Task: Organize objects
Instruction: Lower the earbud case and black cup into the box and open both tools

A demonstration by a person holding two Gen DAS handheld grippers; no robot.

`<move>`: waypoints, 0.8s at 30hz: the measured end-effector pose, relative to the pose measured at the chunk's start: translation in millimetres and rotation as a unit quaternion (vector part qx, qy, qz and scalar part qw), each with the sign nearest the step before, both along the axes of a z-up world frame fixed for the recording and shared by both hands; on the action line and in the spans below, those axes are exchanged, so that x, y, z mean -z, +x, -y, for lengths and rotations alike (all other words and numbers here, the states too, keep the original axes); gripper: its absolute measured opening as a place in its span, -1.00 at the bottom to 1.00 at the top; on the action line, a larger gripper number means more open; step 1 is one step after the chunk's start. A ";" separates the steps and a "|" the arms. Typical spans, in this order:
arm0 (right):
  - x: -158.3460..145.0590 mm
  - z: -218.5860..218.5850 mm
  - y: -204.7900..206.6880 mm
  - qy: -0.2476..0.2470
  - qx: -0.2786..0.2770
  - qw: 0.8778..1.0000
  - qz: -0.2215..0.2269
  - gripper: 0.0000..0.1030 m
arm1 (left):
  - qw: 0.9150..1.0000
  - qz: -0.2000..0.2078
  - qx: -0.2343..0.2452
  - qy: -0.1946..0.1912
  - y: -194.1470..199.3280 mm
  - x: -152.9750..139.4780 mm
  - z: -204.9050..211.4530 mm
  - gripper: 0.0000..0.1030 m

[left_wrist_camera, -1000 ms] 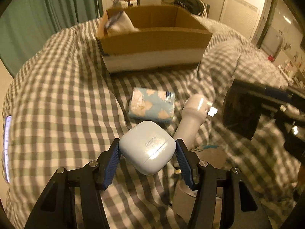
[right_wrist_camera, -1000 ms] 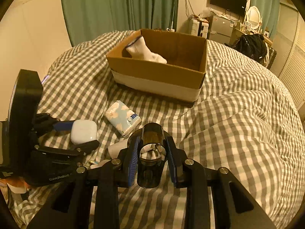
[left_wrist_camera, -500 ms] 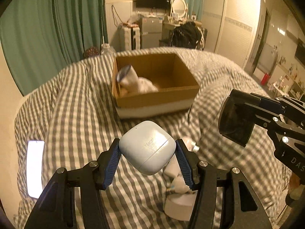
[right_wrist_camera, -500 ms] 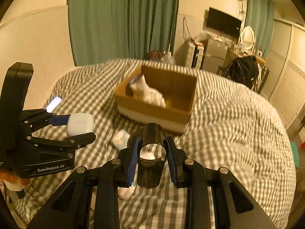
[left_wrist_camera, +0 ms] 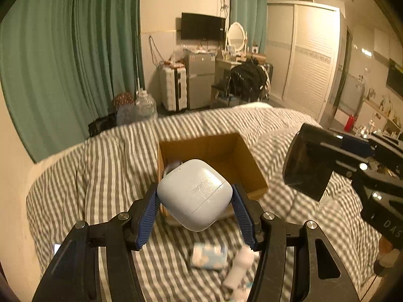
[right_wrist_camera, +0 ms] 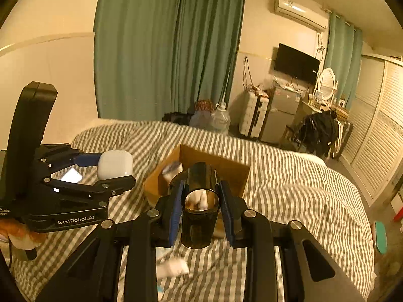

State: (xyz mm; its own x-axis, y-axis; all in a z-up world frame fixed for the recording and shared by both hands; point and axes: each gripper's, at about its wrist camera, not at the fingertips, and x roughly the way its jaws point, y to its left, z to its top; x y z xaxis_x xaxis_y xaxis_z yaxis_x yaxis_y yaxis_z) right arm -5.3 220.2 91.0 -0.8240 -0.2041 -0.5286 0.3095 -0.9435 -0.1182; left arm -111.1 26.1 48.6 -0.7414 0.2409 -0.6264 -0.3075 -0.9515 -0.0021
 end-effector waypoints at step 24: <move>54.1 -11.4 -227.8 -0.037 0.025 0.999 0.027 -0.46 | 1.000 0.008 -0.028 -0.008 -184.1 83.0 -31.2 0.13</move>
